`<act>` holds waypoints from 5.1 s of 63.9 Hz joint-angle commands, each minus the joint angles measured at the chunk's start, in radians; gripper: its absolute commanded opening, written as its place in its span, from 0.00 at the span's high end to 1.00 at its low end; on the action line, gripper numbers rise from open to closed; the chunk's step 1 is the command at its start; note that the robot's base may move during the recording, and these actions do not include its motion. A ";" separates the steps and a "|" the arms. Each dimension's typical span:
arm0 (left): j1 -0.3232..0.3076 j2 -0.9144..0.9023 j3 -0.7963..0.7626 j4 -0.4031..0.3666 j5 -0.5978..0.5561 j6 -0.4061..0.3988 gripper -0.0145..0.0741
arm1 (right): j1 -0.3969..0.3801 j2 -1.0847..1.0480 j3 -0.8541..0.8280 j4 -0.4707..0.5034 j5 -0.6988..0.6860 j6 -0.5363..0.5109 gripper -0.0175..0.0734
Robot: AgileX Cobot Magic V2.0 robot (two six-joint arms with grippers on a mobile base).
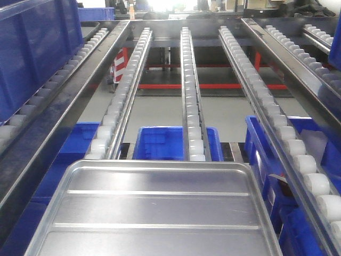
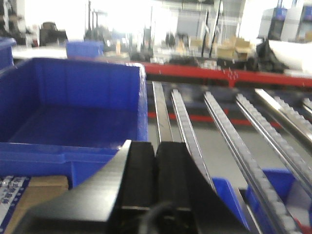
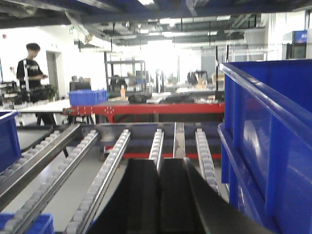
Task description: Grab silver tray and stack on right shelf
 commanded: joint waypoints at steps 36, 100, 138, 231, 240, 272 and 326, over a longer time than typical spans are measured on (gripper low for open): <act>-0.002 0.491 -0.203 -0.394 0.295 0.255 0.59 | 0.142 0.327 -0.144 0.002 0.216 -0.010 0.36; -0.528 0.882 -0.303 -0.304 0.339 -0.012 0.53 | 0.464 0.864 -0.391 0.256 0.584 -0.010 0.22; -0.532 1.257 -0.510 0.070 0.500 -0.427 0.53 | 0.585 1.191 -0.458 -0.093 0.571 0.489 0.22; -0.624 1.413 -0.387 0.263 0.346 -0.813 0.59 | 0.586 1.416 -0.457 -0.126 0.493 0.489 0.29; -0.624 1.415 -0.387 0.267 0.346 -0.813 0.60 | 0.586 1.431 -0.457 -0.126 0.490 0.489 0.33; -0.624 1.415 -0.391 0.290 0.353 -0.818 0.94 | 0.586 1.431 -0.457 -0.126 0.498 0.489 0.75; -0.727 1.194 -0.805 0.476 0.808 -0.818 0.94 | 0.586 1.178 -0.712 -0.221 0.756 0.489 0.75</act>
